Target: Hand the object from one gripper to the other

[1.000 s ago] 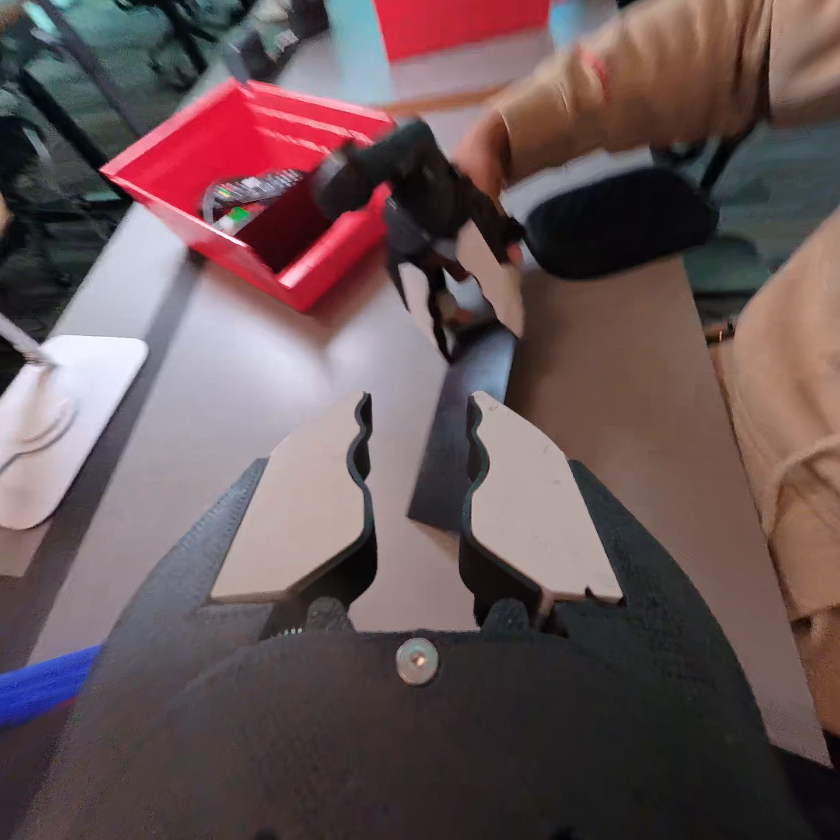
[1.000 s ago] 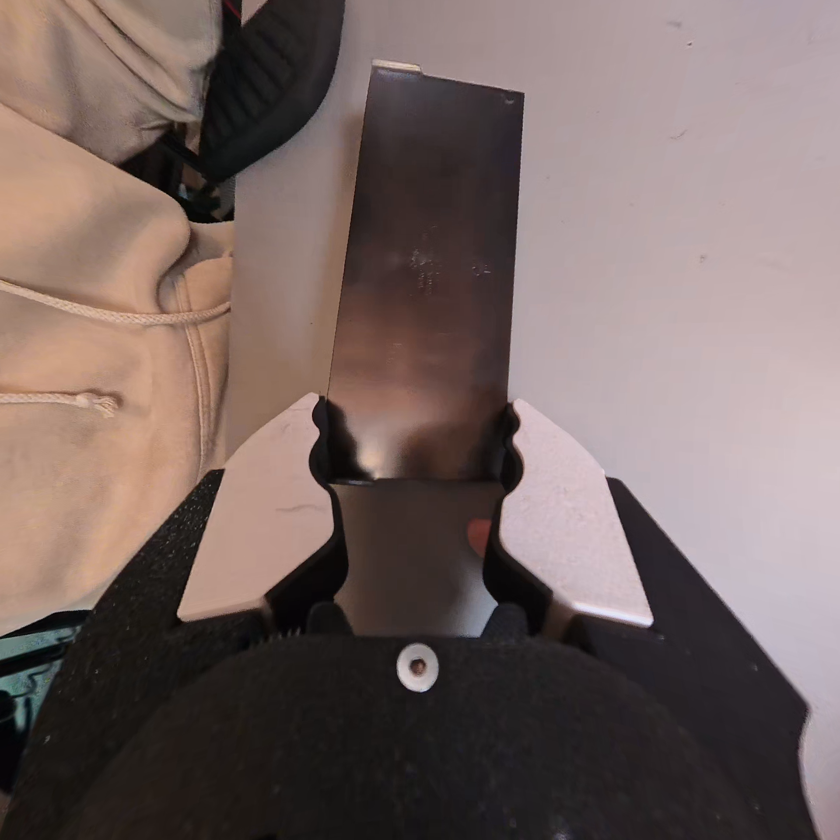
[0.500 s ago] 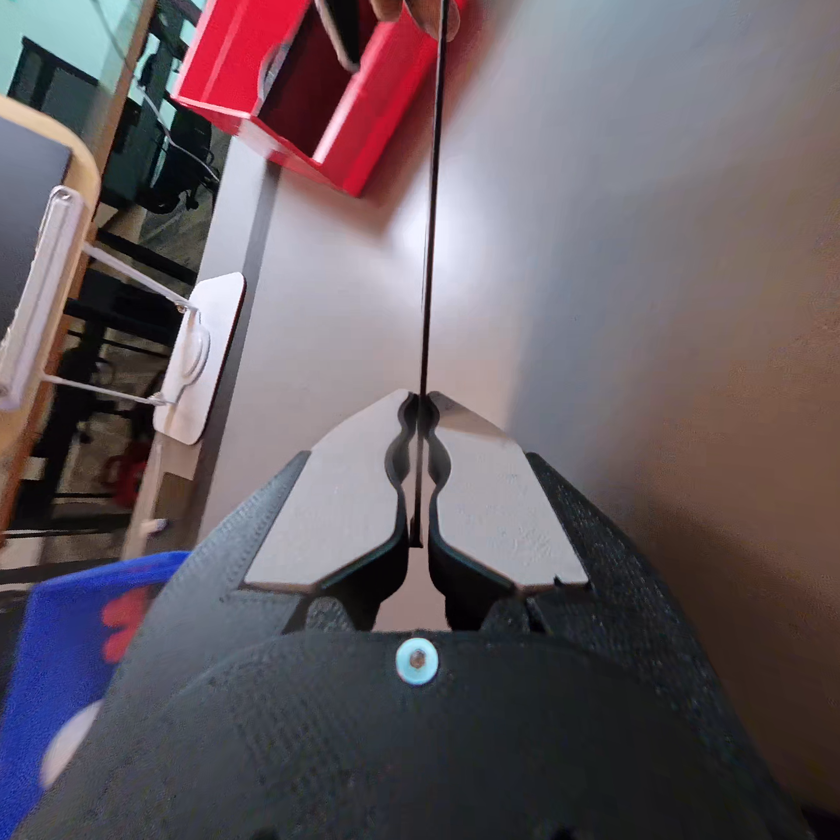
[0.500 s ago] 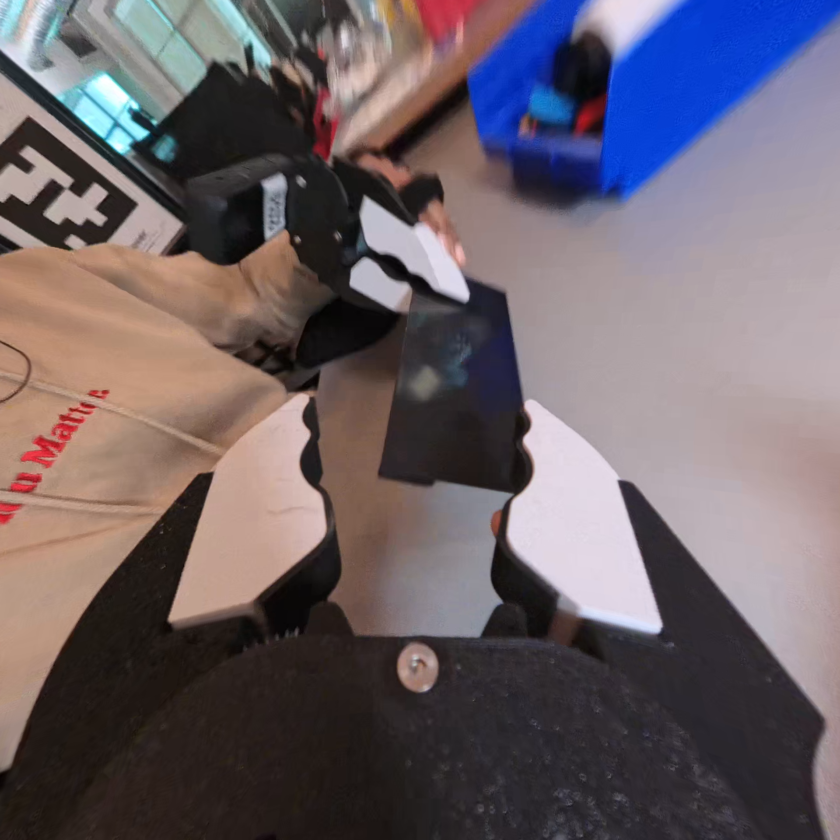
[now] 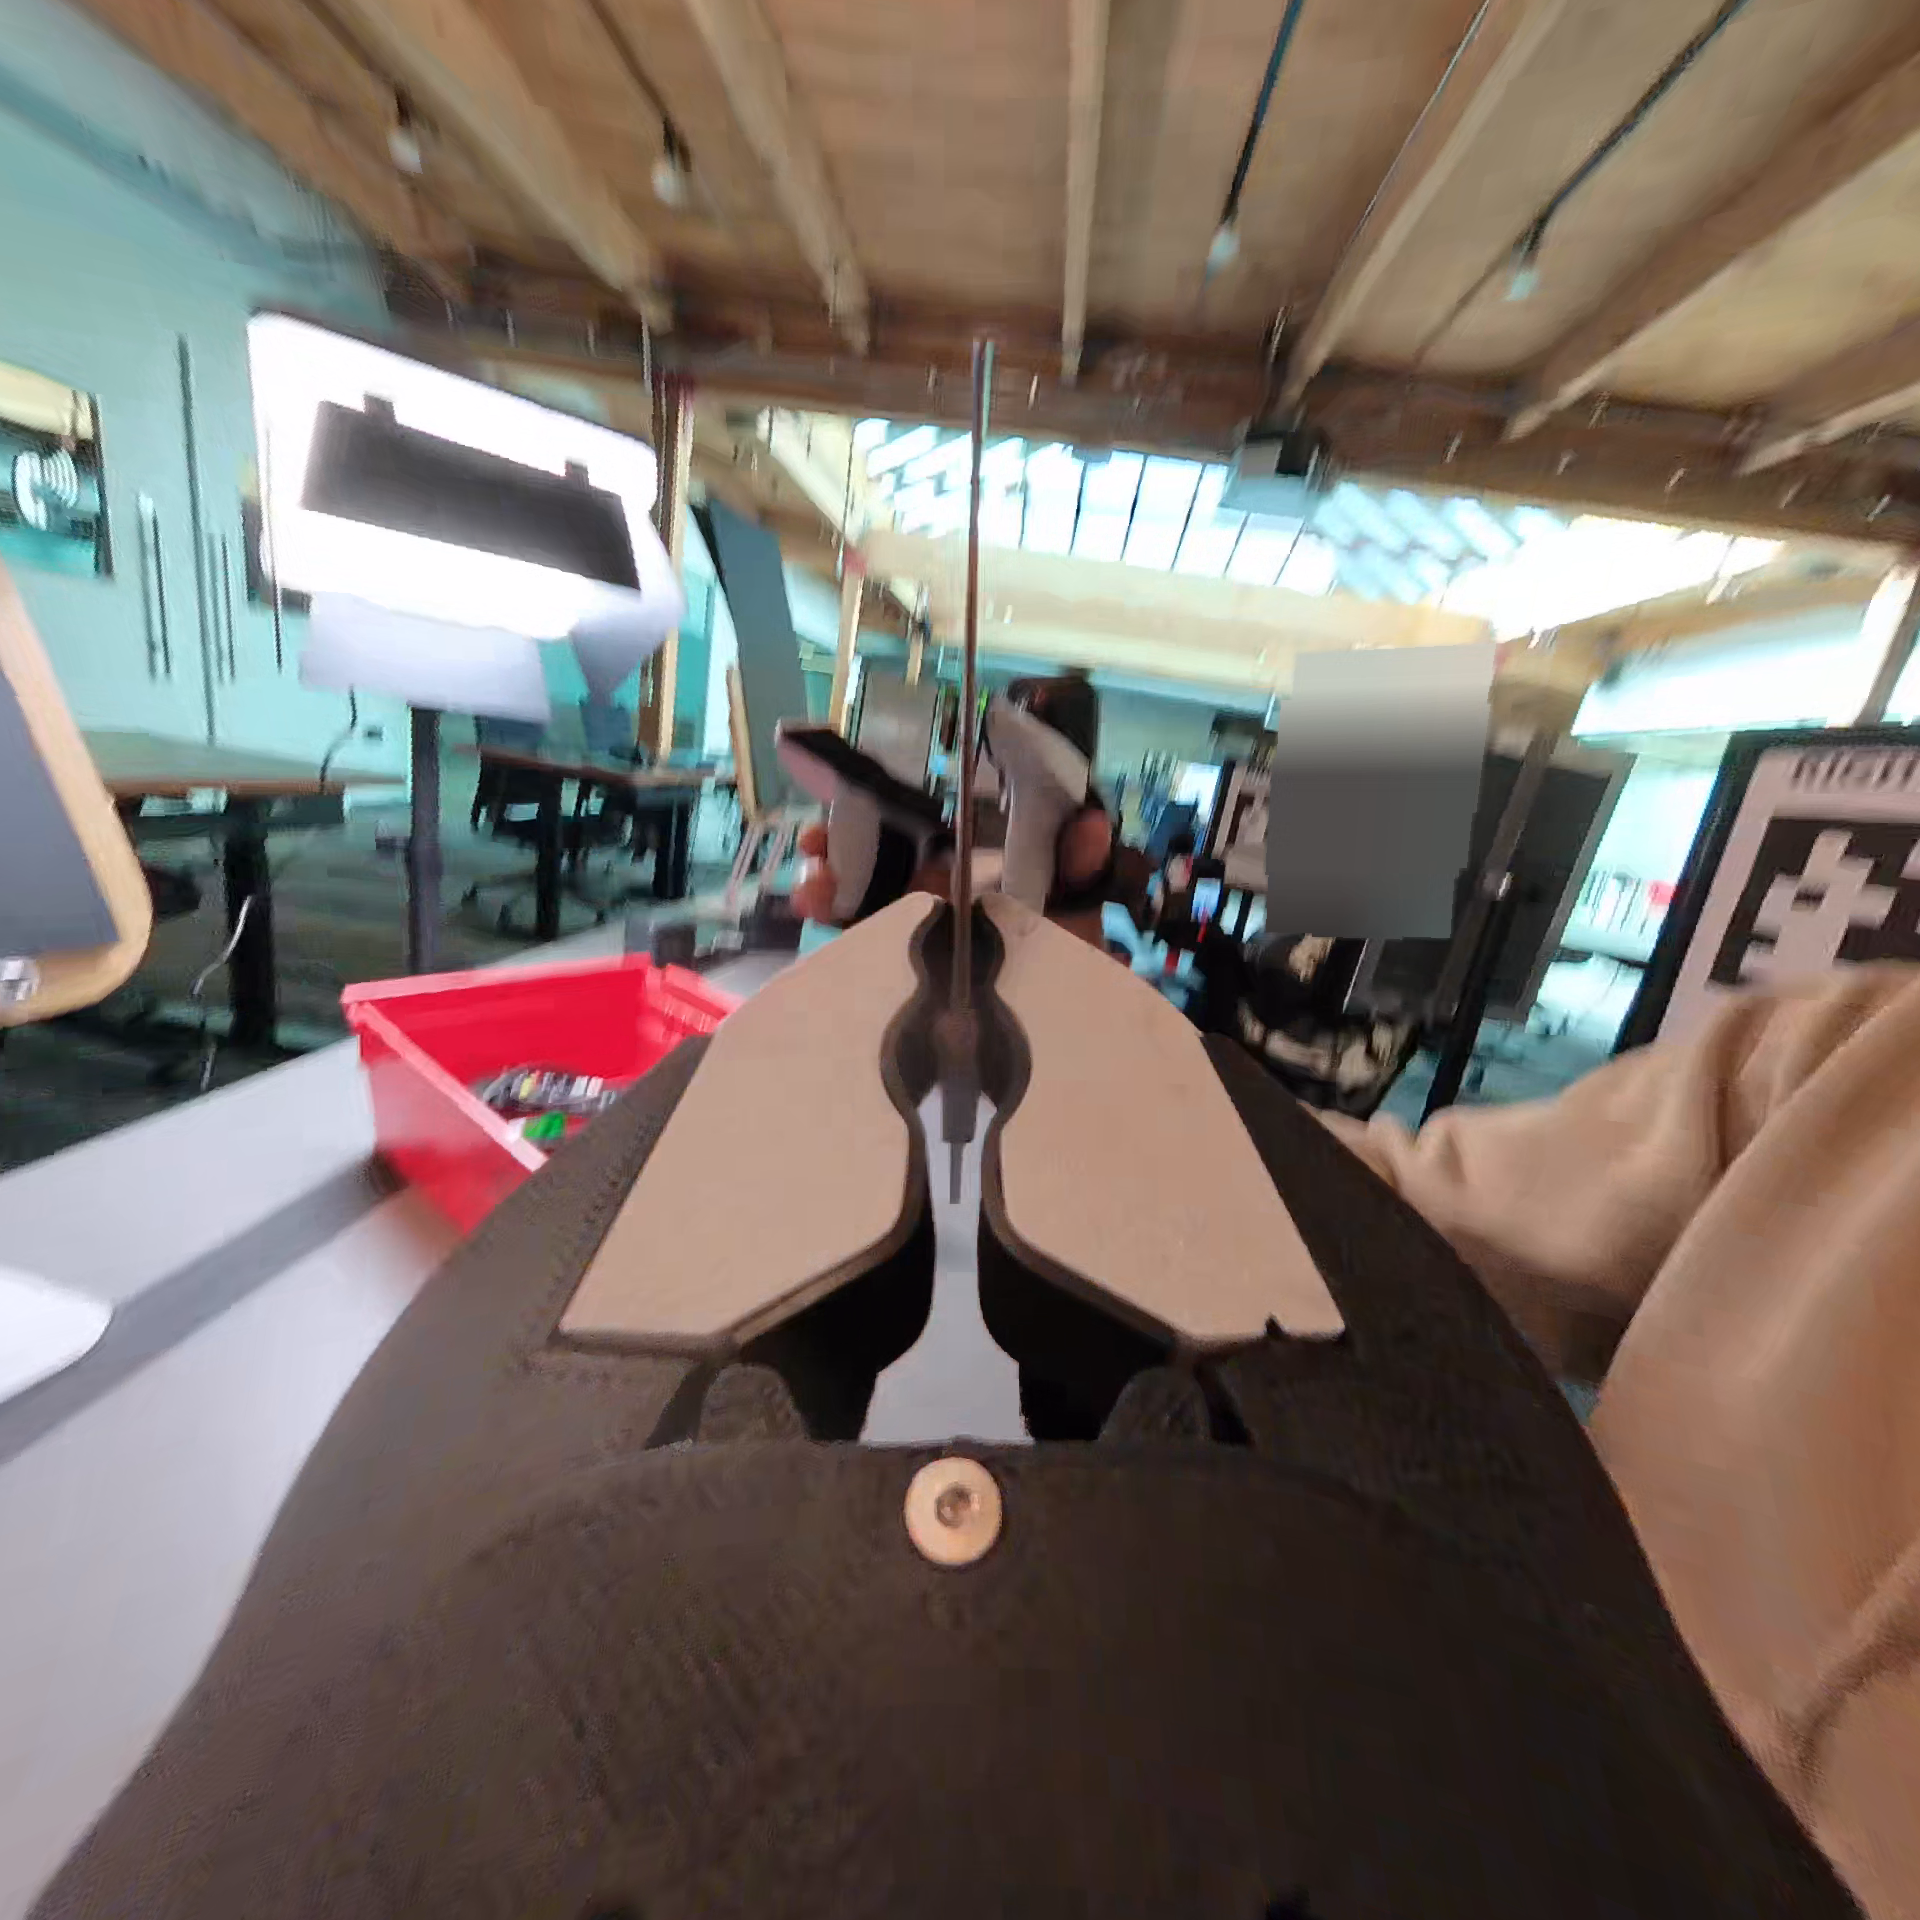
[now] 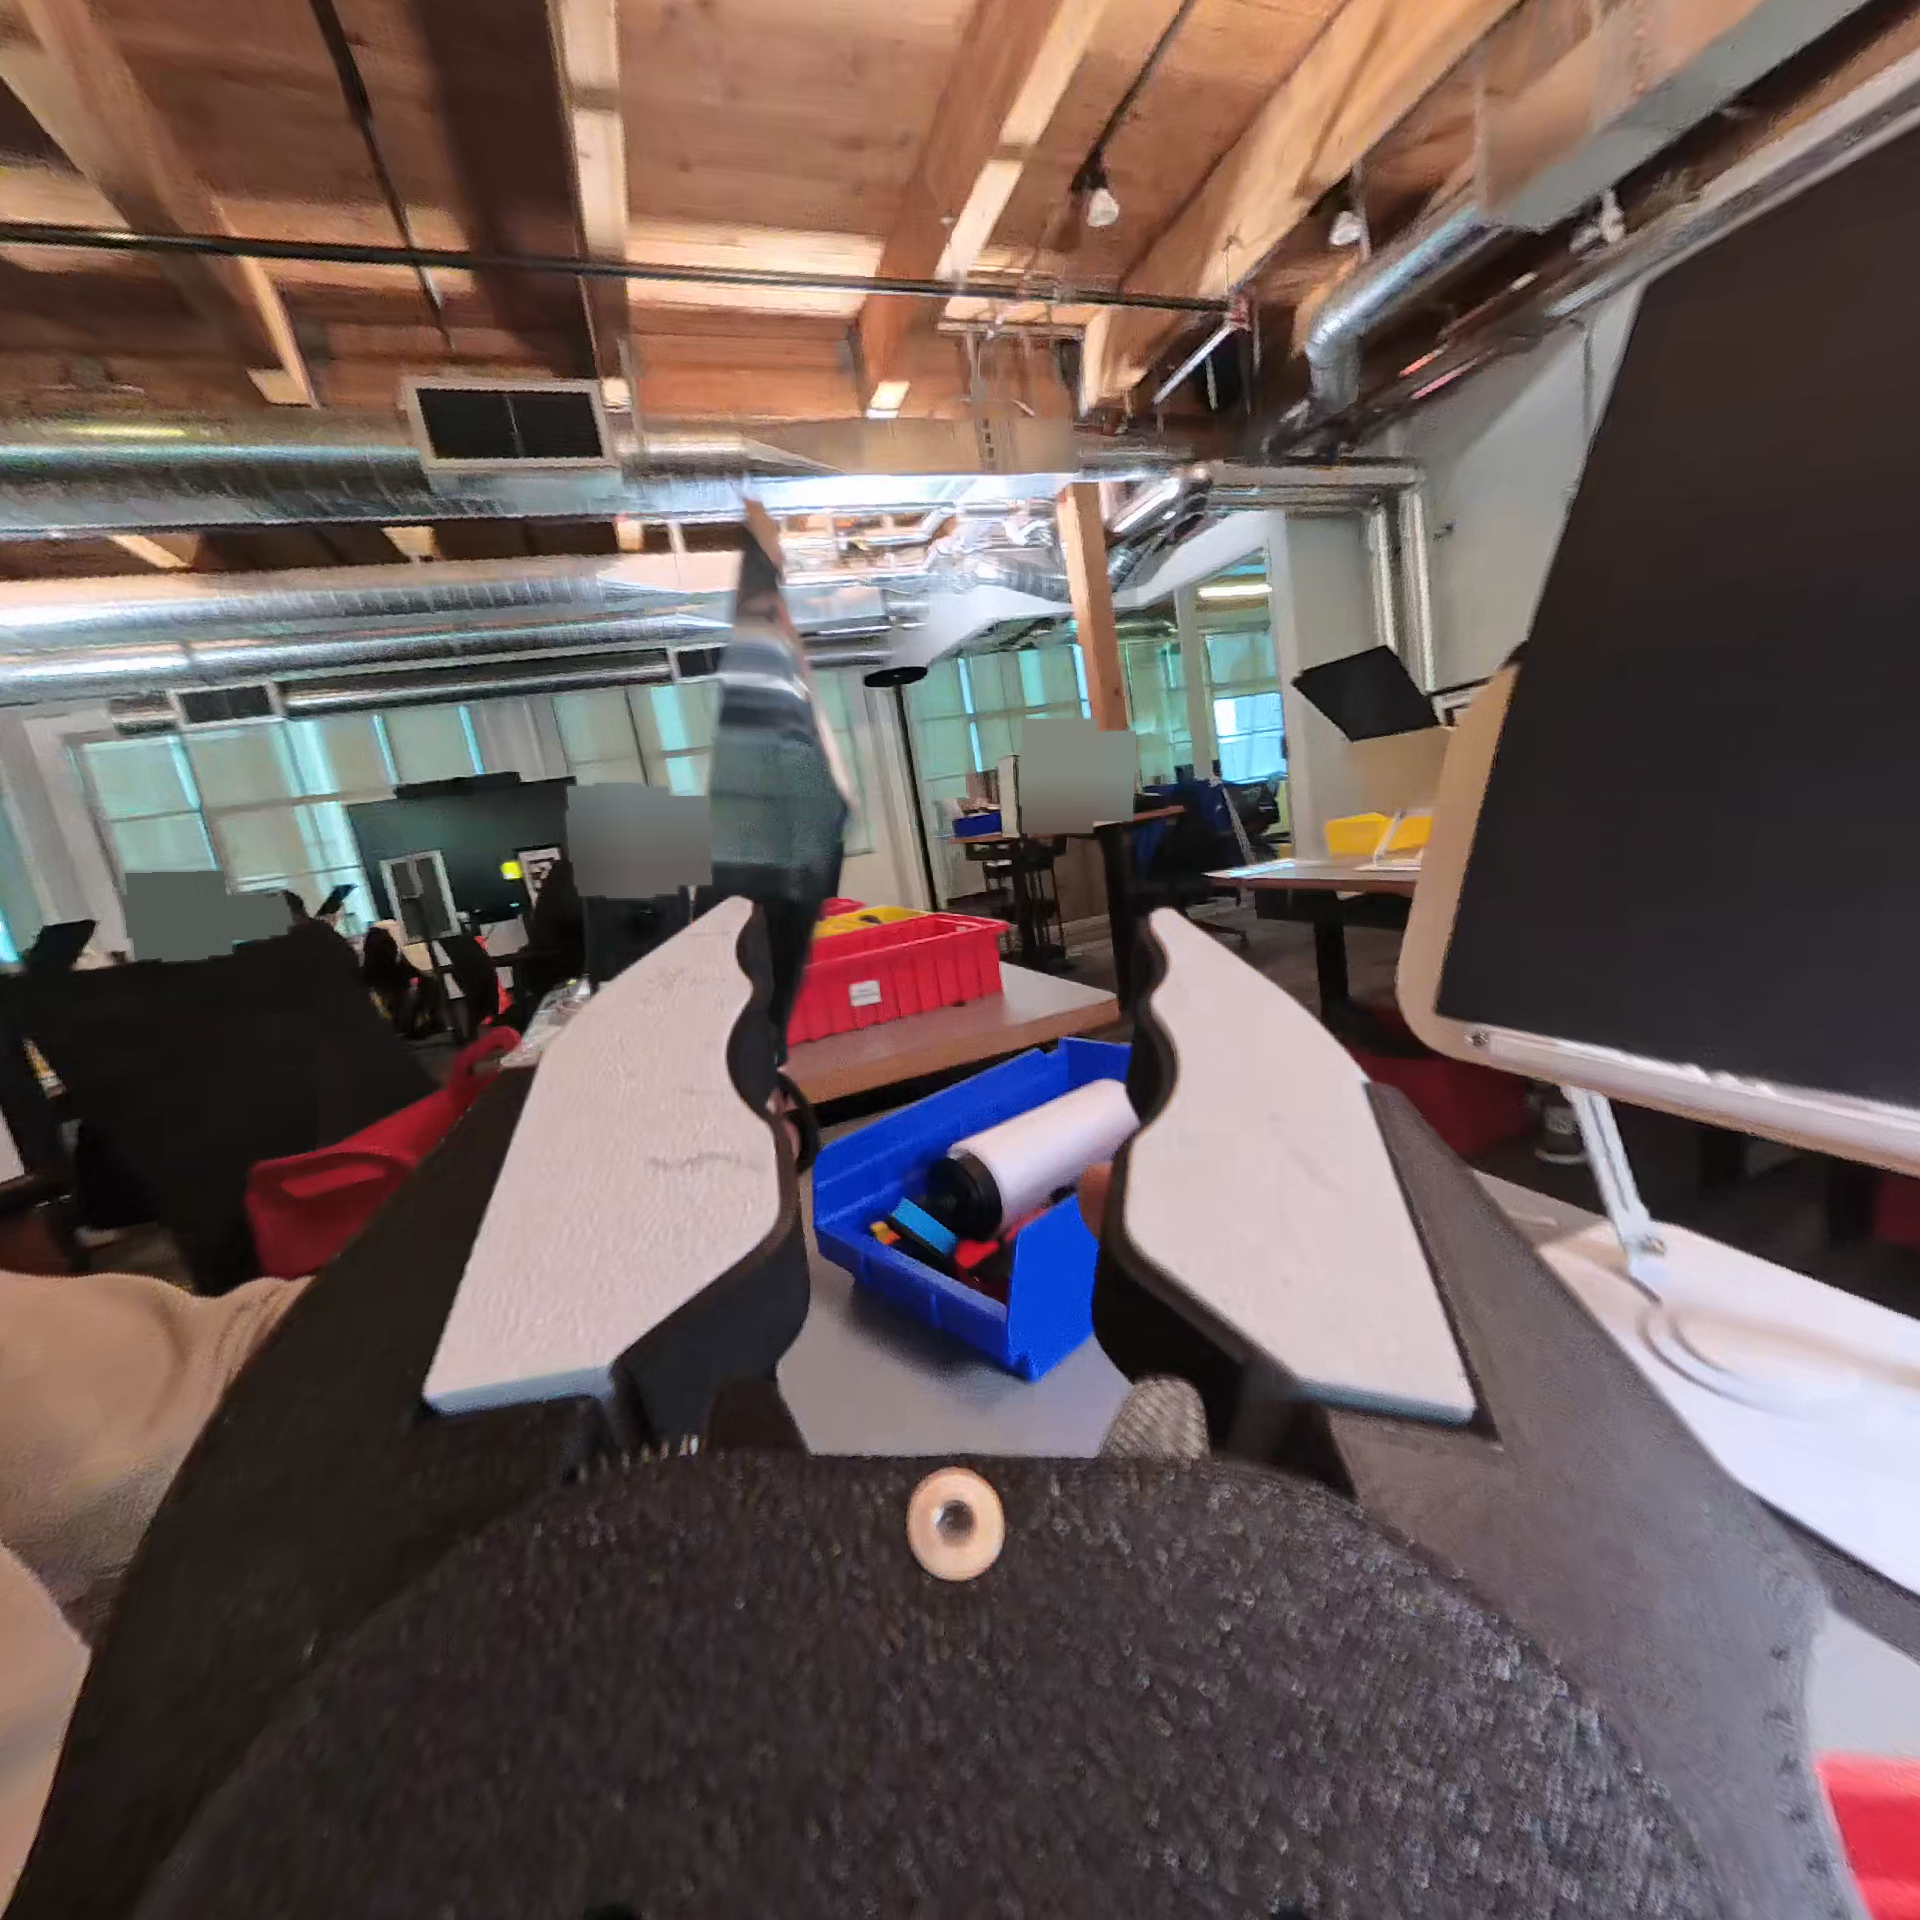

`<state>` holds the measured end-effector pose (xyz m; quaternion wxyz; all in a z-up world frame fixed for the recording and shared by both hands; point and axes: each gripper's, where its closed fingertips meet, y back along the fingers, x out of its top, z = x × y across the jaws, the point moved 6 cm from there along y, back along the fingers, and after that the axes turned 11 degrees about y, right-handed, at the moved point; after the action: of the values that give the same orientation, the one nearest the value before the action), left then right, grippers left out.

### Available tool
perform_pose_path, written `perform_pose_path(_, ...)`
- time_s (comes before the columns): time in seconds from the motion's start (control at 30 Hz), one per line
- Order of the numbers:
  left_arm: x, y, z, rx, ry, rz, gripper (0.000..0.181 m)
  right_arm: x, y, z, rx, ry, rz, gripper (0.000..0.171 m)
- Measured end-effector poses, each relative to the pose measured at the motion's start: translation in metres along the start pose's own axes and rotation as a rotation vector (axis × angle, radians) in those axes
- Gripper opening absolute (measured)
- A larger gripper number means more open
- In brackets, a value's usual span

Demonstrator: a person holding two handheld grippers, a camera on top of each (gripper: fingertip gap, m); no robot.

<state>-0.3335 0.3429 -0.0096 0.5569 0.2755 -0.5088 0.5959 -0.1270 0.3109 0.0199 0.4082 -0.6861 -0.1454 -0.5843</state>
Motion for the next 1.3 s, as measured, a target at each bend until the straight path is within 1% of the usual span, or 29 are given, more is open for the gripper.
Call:
perform_pose_path(0.07, 0.02, -0.01, 0.003, -0.053, 0.027, 0.116, 0.003, 0.006, -0.014, -0.007, 0.085, -0.037, 0.018, 0.064)
perform_pose_path(0.13, 0.036, -0.02, 0.007, -0.142, 0.07, 0.217, 0.003, 0.005, -0.033, -0.023, 0.18, -0.074, 0.02, 0.062)
perform_pose_path(0.17, 0.039, -0.025, 0.008, -0.181, 0.092, 0.254, 0.002, 0.002, -0.041, -0.032, 0.211, -0.074, 0.012, 0.06)
perform_pose_path(0.23, 0.034, -0.032, 0.007, -0.186, 0.099, 0.28, 0.003, -0.007, -0.056, -0.048, 0.253, -0.07, -0.017, 0.055)
perform_pose_path(0.27, 0.027, -0.033, 0.003, -0.17, 0.1, 0.28, 0.002, -0.011, -0.059, -0.055, 0.27, -0.061, -0.026, 0.049)
perform_pose_path(0.3, 0.019, -0.033, 0.0, -0.169, 0.117, 0.278, 0.002, -0.016, -0.06, -0.06, 0.275, -0.041, -0.05, 0.032)
perform_pose_path(0.33, 0.012, -0.031, -0.004, -0.184, 0.155, 0.278, 0.002, -0.022, -0.06, -0.06, 0.249, -0.002, -0.1, 0.005)
perform_pose_path(0.37, 0.007, -0.029, -0.008, -0.199, 0.197, 0.262, 0.003, -0.027, -0.058, -0.058, 0.231, 0.057, -0.15, 0.003)
perform_pose_path(0.43, 0.001, -0.029, -0.015, -0.23, 0.237, 0.159, 0.004, -0.03, -0.054, -0.055, 0.248, 0.089, -0.239, 0.002)
perform_pose_path(0.5, -0.004, -0.027, -0.018, -0.211, 0.186, 0.008, 0.005, -0.022, -0.046, -0.05, 0.262, 0.061, -0.285, 0.001)
perform_pose_path(0.57, -0.005, -0.023, -0.018, -0.171, 0.108, -0.066, 0.008, -0.014, -0.035, -0.045, 0.282, 0.056, -0.343, 0.001)
perform_pose_path(0.63, -0.005, -0.022, -0.014, -0.153, 0.072, -0.137, 0.01, -0.013, -0.024, -0.044, 0.335, 0.048, -0.435, 0.001)
perform_pose_path(0.67, -0.008, -0.023, -0.012, -0.147, 0.065, -0.19, 0.016, -0.016, -0.021, -0.042, 0.332, 0.06, -0.464, 0.001)
perform_pose_path(0.7, -0.013, -0.025, -0.01, -0.132, 0.052, -0.245, 0.015, -0.018, -0.02, -0.042, 0.326, 0.065, -0.48, 0.001)
perform_pose_path(0.73, -0.018, -0.027, -0.01, -0.106, 0.025, -0.299, 0.004, -0.022, -0.021, -0.044, 0.343, 0.049, -0.498, 0.001)
perform_pose_path(0.77, -0.022, -0.028, -0.011, -0.075, -0.016, -0.34, 0.003, -0.026, -0.023, -0.046, 0.365, 0.034, -0.516, 0.001)
perform_pose_path(0.8, -0.023, -0.028, -0.012, -0.057, -0.052, -0.353, 0.003, -0.028, -0.025, -0.046, 0.352, 0.036, -0.515, 0.002)
perform_pose_path(0.87, -0.018, -0.027, -0.011, -0.064, -0.05, -0.317, 0.003, -0.027, -0.026, -0.045, 0.353, 0.046, -0.478, 0.002)
perform_pose_path(0.93, -0.011, -0.025, -0.01, -0.075, -0.024, -0.258, 0.003, -0.022, -0.028, -0.043, 0.327, 0.06, -0.386, 0.004)
perform_pose_path(1.0, -0.004, -0.021, -0.011, -0.098, 0.003, -0.2, 0.002, -0.021, -0.027, -0.042, 0.339, 0.08, -0.314, 0.017)
perform_pose_path(1.07, 0.001, -0.019, -0.01, -0.137, 0.052, -0.154, 0.002, -0.032, -0.026, -0.043, 0.392, 0.09, -0.36, 0.035)
perform_pose_path(1.1, 0.001, -0.019, -0.01, -0.144, 0.063, -0.149, 0.002, -0.038, -0.027, -0.044, 0.411, 0.09, -0.366, 0.039)
perform_pose_path(1.13, -0.001, -0.02, -0.01, -0.143, 0.059, -0.155, 0.002, -0.041, -0.029, -0.047, 0.42, 0.088, -0.348, 0.038)
perform_pose_path(1.17, -0.003, -0.022, -0.009, -0.141, 0.052, -0.167, 0.002, -0.043, -0.032, -0.049, 0.424, 0.089, -0.328, 0.031)
perform_pose_path(1.2, -0.005, -0.023, -0.009, -0.143, 0.052, -0.176, 0.002, -0.043, -0.035, -0.051, 0.418, 0.099, -0.311, 0.013)
perform_pose_path(1.23, -0.006, -0.023, -0.009, -0.152, 0.06, -0.178, 0.002, -0.043, -0.035, -0.053, 0.422, 0.112, -0.305, 0.003)
perform_pose_path(1.3, -0.006, -0.022, -0.008, -0.167, 0.066, -0.202, 0.006, -0.043, -0.035, -0.053, 0.424, 0.119, -0.331, 0.001)
